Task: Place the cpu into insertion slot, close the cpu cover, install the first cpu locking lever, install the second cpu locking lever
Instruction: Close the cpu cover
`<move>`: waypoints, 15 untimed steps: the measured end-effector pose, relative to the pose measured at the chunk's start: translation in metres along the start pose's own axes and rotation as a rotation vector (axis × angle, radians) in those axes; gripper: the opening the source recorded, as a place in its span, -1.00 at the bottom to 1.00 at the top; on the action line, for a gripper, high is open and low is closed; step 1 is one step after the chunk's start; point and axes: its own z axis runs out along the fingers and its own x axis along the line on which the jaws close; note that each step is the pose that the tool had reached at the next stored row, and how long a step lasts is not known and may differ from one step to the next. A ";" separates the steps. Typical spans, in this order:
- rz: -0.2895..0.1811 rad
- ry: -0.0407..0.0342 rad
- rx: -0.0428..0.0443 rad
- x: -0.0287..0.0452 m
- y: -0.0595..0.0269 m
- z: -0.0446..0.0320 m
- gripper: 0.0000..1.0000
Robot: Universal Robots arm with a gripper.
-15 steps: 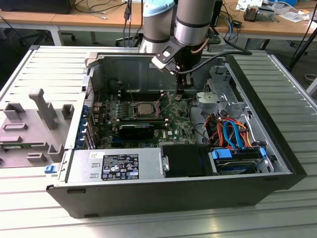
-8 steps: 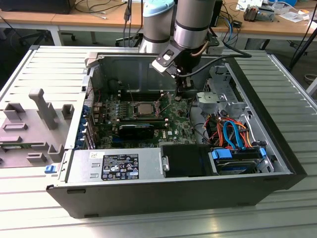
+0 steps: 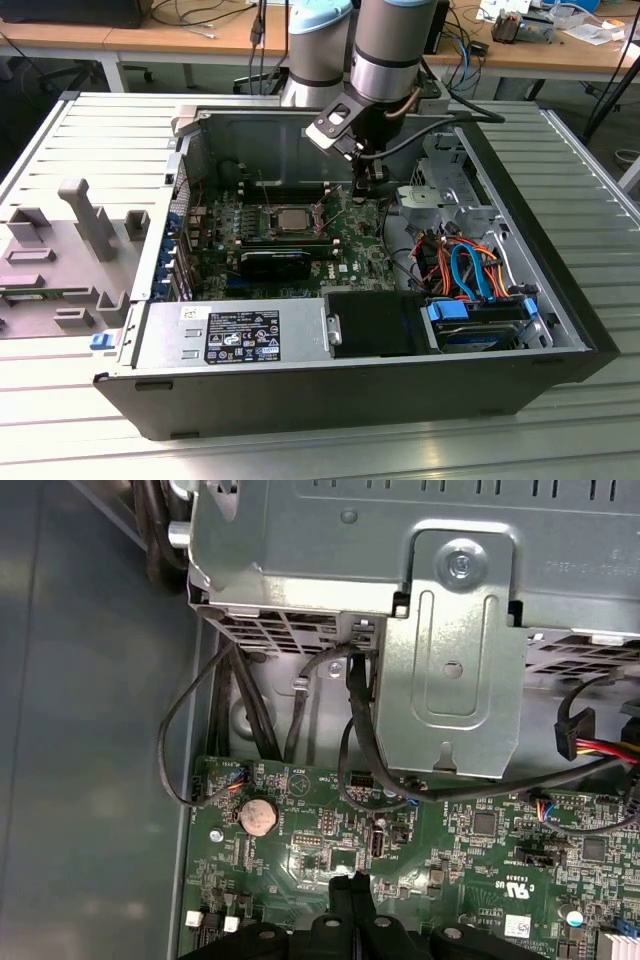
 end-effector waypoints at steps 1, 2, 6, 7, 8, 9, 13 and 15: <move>0.000 0.0004 -0.0001 -0.0001 0.0000 0.0009 -0.79; 0.000 0.0002 -0.0001 -0.0002 0.0000 0.0019 -0.79; 0.000 0.0000 0.0000 -0.0003 -0.0016 0.0039 -0.79; 0.000 0.0002 0.0000 -0.0001 -0.0031 0.0040 -0.79; 0.000 0.0001 0.0000 0.0000 -0.0040 0.0040 -0.79; 0.000 0.0000 0.0000 0.0000 -0.0048 0.0040 -0.79; 0.000 0.0001 0.0000 0.0004 -0.0092 0.0040 -0.79; 0.000 0.0000 0.0000 0.0007 -0.0117 0.0040 -0.79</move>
